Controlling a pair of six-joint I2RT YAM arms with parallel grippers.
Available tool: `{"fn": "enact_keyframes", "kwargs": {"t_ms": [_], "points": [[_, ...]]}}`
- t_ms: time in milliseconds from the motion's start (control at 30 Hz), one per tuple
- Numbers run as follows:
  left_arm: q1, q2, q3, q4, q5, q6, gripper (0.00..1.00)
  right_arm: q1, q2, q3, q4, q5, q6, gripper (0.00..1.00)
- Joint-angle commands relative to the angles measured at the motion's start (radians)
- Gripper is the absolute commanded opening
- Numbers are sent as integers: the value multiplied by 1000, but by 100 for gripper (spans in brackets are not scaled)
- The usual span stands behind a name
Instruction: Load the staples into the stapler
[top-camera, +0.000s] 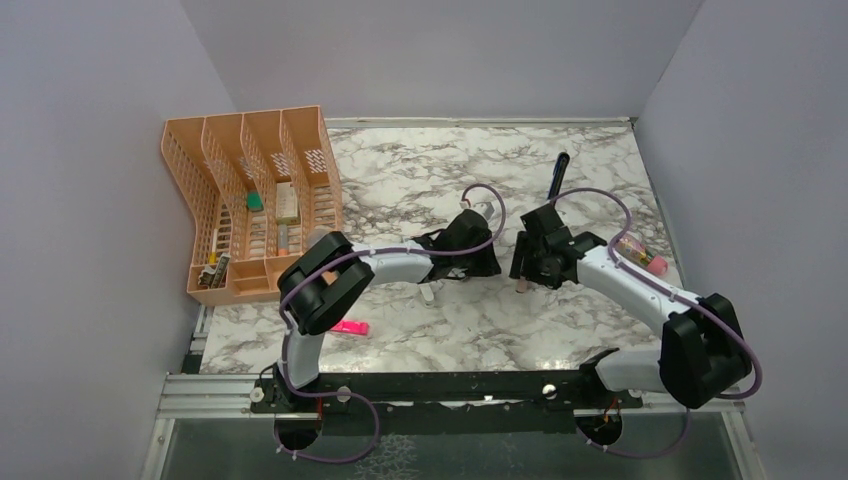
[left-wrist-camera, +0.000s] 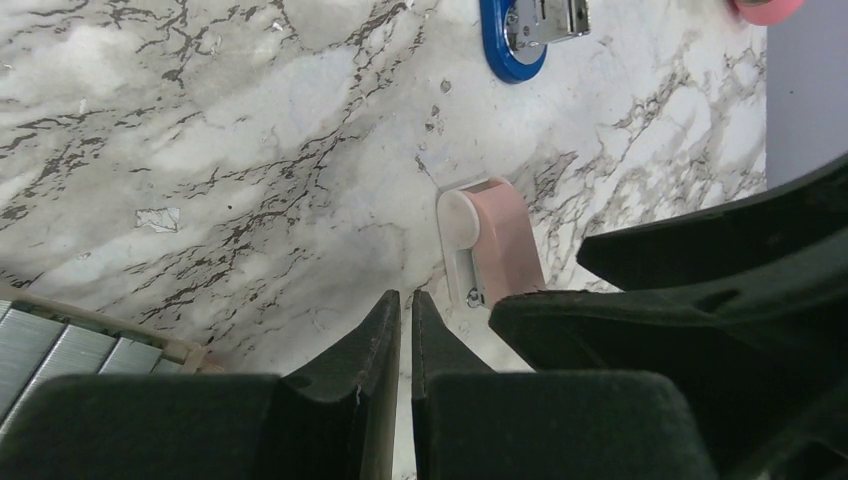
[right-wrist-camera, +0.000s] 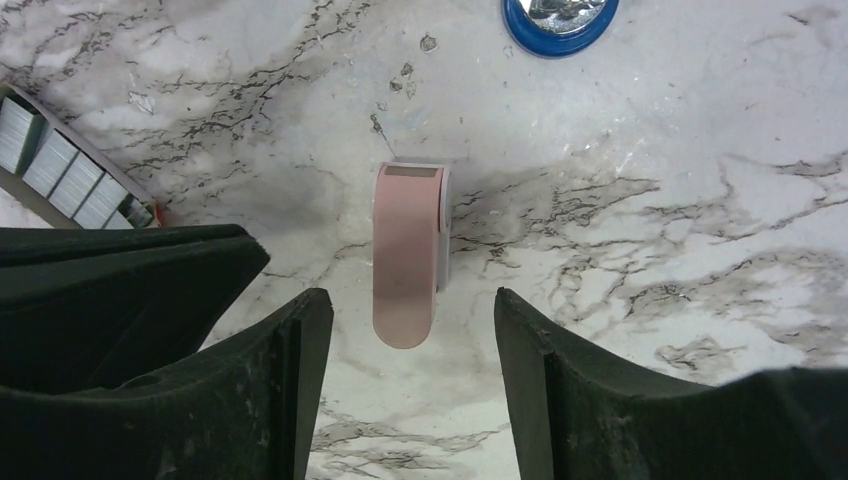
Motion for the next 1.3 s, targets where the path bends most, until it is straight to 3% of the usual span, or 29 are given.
{"fn": "enact_keyframes", "kwargs": {"t_ms": [0, 267, 500, 700, 800, 1267], "points": [[-3, -62, -18, -8, -50, 21, 9, 0, 43, -14, 26, -36, -19, 67], [-2, -117, -46, -24, -117, 32, 10, -1, 128, -64, 113, -88, -4, 66], [3, -166, -73, -40, -172, 45, 12, -2, 164, -97, 180, -143, -12, 44], [14, -189, -75, -57, -187, 61, 12, -3, 221, -73, 230, -179, -94, 34], [23, -205, -78, -72, -203, 72, 13, 8, 250, -45, 255, -231, -131, 33], [96, -322, -136, -154, -284, 106, 13, 135, 329, 41, 282, -199, -162, 35]]}}
